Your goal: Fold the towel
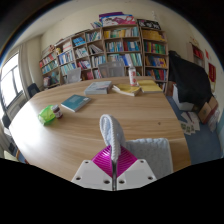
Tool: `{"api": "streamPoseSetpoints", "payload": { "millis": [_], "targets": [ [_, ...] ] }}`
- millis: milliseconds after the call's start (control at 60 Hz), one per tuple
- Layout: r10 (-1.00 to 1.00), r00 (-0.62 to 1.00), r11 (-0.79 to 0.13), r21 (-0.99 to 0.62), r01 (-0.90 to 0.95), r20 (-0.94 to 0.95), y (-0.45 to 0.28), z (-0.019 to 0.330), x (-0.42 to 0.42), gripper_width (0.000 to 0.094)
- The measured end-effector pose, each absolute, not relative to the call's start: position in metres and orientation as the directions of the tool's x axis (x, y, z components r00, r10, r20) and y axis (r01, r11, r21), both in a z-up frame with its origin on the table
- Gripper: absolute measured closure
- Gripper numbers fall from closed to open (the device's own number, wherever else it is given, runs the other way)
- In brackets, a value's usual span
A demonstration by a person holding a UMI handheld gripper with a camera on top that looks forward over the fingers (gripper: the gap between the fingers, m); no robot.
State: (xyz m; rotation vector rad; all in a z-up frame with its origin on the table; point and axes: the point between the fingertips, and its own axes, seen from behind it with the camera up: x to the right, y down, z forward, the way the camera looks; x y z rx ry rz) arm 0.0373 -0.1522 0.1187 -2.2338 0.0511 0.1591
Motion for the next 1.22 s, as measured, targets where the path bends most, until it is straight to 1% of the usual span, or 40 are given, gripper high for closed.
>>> {"api": "streamPoseSetpoints", "payload": {
  "millis": [67,167,200,317,417,450,483,533,550,617,633,650,683,717,850,983,1100,1217],
  "targets": [
    [-0.049,0.99,-0.632,-0.763,-0.136,-0.136,-0.157,0.111,0.086,0.0905],
    [-0.131,0.99,-0.725,-0.675,-0.134,-0.056,-0.172,0.064,0.146,0.0898],
    [-0.145,0.988,-0.736,-0.661,-0.144,-0.054,-0.172,0.046,0.157,0.0897],
    [-0.166,0.986,-0.772,-0.618,-0.147,-0.027,-0.175,0.013,0.181,0.0894],
    [-0.155,0.988,-0.761,-0.639,-0.114,0.008,-0.174,0.004,0.189,0.0874],
    [-0.16,0.987,-0.767,-0.631,-0.115,0.014,-0.174,0.008,0.188,0.0841],
    [-0.159,0.987,-0.776,-0.621,-0.108,0.026,-0.176,0.006,0.19,0.0773],
    [-0.164,0.985,-0.789,-0.607,-0.097,0.056,-0.18,0.012,0.195,0.0631],
    [-0.166,0.983,-0.792,-0.604,-0.089,0.072,-0.181,0.015,0.198,0.0566],
    [-0.172,0.974,-0.795,-0.605,-0.047,0.15,-0.186,0.035,0.206,0.0234],
    [-0.172,0.971,-0.792,-0.61,-0.035,0.167,-0.187,0.04,0.208,0.0173],
    [-0.172,0.968,-0.788,-0.615,-0.025,0.18,-0.187,0.046,0.21,0.0123],
    [-0.176,0.964,-0.782,-0.624,-0.013,0.2,-0.19,0.056,0.212,0.0079],
    [-0.188,0.96,-0.777,-0.629,-0.015,0.21,-0.195,0.067,0.213,0.0097],
    [-0.253,0.951,-0.74,-0.669,-0.072,0.177,-0.223,0.116,0.2,0.0094],
    [-0.257,0.958,-0.707,-0.701,-0.096,0.128,-0.268,0.154,0.159,0.009],
    [-0.223,0.974,-0.7,-0.701,-0.136,0.034,-0.308,0.171,0.104,0.0094],
    [-0.218,0.976,-0.718,-0.673,-0.175,-0.021,-0.347,0.169,0.07,0.0094]
  ]
}}
